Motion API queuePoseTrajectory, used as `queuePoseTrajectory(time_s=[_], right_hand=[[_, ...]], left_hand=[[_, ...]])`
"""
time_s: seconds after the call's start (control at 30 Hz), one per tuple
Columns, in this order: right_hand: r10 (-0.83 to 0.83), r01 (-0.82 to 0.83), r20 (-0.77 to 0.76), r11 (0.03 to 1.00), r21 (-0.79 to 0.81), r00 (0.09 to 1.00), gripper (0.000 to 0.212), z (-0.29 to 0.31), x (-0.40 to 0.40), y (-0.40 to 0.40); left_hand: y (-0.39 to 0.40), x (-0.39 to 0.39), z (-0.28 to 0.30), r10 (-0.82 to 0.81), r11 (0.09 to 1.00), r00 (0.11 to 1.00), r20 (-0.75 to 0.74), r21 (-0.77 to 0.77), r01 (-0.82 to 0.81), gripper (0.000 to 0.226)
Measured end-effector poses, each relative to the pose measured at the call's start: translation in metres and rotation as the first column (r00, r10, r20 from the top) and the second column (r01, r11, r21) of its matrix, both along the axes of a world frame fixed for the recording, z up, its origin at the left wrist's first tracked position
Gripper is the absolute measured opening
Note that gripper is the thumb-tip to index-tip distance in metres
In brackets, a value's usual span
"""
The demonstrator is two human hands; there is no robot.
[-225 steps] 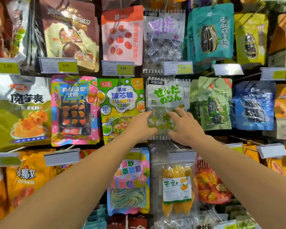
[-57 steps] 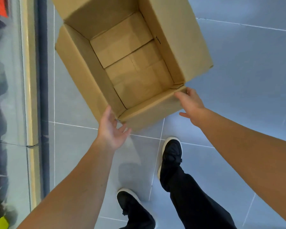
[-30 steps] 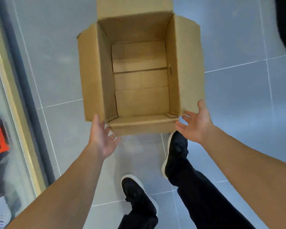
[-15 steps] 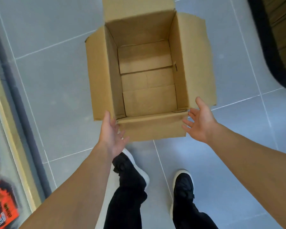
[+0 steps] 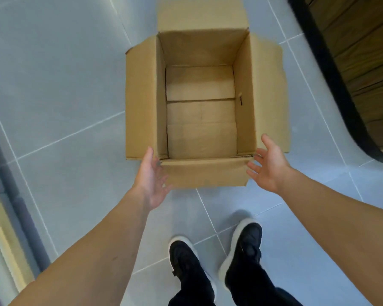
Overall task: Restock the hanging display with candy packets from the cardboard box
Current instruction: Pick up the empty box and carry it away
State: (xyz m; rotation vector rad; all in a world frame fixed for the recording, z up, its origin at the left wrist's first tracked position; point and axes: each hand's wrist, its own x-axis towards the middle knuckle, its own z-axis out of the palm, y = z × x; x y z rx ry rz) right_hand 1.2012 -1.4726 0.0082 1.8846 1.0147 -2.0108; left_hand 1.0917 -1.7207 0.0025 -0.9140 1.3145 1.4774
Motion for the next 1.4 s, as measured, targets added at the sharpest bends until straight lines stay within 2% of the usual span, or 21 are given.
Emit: queuePoseTrajectory(time_s=[0.23, 0.5, 0.67, 1.0, 1.07, 1.13, 1.27, 1.4], right_hand=[[-0.002, 0.002, -0.082, 1.0, 0.009, 0.997, 0.078, 0.001, -0.108, 0.056], [-0.063, 0.054, -0.116, 0.996, -0.076, 0.991, 0.071, 0.007, -0.227, 0.127], [0.013, -0.017, -0.113, 0.999, -0.035, 0.994, 0.072, 0.004, -0.288, 0.154], [0.089, -0.09, -0.031, 0.996, -0.008, 0.996, 0.064, 0.007, -0.449, 0.185], [0.084, -0.084, 0.002, 0.995, 0.062, 0.996, 0.06, 0.004, -0.489, 0.184], [0.031, -0.046, 0.107, 0.989, 0.141, 0.994, 0.059, -0.004, -0.517, 0.186], [0.063, -0.073, 0.193, 0.996, 0.044, 0.979, 0.068, -0.008, -0.541, 0.19], [0.094, -0.097, 0.132, 0.995, 0.019, 0.987, 0.062, -0.006, -0.58, 0.215]], left_hand=[[0.063, -0.108, 0.002, -0.013, 1.0, 0.998, -0.055, -0.01, 0.013, 0.085], [0.131, -0.231, 0.012, -0.021, 0.995, 0.998, -0.054, -0.096, 0.016, 0.08], [0.155, -0.289, 0.011, -0.06, 0.995, 0.997, -0.047, -0.081, 0.056, 0.083], [0.177, -0.456, 0.01, -0.018, 1.0, 1.0, 0.017, -0.016, 0.019, 0.07], [0.178, -0.494, 0.005, -0.009, 0.999, 1.0, 0.002, -0.036, 0.009, 0.067], [0.183, -0.524, -0.002, -0.013, 0.997, 1.0, 0.024, -0.071, 0.015, 0.065], [0.195, -0.56, -0.006, 0.011, 0.997, 0.997, 0.079, -0.083, -0.005, 0.064], [0.204, -0.598, -0.004, 0.034, 0.998, 0.996, 0.088, -0.051, -0.029, 0.06]])
